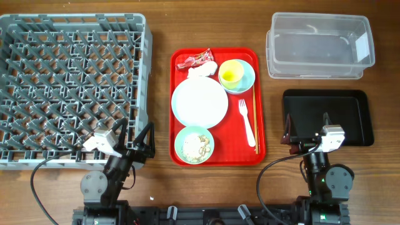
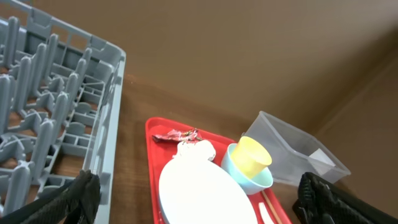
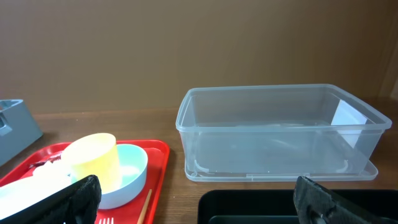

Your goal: Sort waste into correct bins and load items into the dishwasher rack

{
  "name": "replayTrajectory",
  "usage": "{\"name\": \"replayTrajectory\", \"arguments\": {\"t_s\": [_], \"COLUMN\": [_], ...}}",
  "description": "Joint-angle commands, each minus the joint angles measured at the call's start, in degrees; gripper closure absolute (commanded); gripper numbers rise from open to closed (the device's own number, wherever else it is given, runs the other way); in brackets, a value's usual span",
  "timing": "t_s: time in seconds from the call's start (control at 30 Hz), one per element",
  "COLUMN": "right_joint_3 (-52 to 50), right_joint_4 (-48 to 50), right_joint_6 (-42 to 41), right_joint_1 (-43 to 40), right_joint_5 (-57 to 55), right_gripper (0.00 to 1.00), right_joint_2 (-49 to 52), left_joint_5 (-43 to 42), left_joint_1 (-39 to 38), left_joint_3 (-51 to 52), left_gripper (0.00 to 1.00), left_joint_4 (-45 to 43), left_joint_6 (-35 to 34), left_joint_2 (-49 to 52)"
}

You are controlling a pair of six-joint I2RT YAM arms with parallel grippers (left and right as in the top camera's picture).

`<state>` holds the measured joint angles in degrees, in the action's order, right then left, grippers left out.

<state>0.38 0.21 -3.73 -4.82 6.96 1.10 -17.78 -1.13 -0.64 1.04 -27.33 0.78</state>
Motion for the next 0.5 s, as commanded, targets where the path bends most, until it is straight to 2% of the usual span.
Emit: {"name": "replayTrajectory", "arguments": {"t_s": [0.0, 0.2, 0.47], "right_joint_3": [-0.09, -0.09, -0.09], "right_joint_4": [0.11, 0.11, 0.11], "right_joint_6": [0.72, 0.72, 0.72], "right_joint_1": [-0.35, -0.35, -0.35], "right_joint_5": [-1.20, -1.20, -1.20], "right_gripper": [0.00, 0.00, 0.00], "right_joint_2": [-0.31, -0.31, -0.31], "left_joint_5": [-0.85, -0.63, -0.22], "left_joint_1": [-0.26, -0.26, -0.26], "left_joint_3": [-0.74, -3.96, -11.54], "left_gripper": [0.00, 0.00, 0.00], "left_joint_4": [-0.33, 0.15, 0.07], "left_joint_6": [-0.11, 3.19, 6.19], "left_joint_2": [-0.39, 2.62, 17.75]}}
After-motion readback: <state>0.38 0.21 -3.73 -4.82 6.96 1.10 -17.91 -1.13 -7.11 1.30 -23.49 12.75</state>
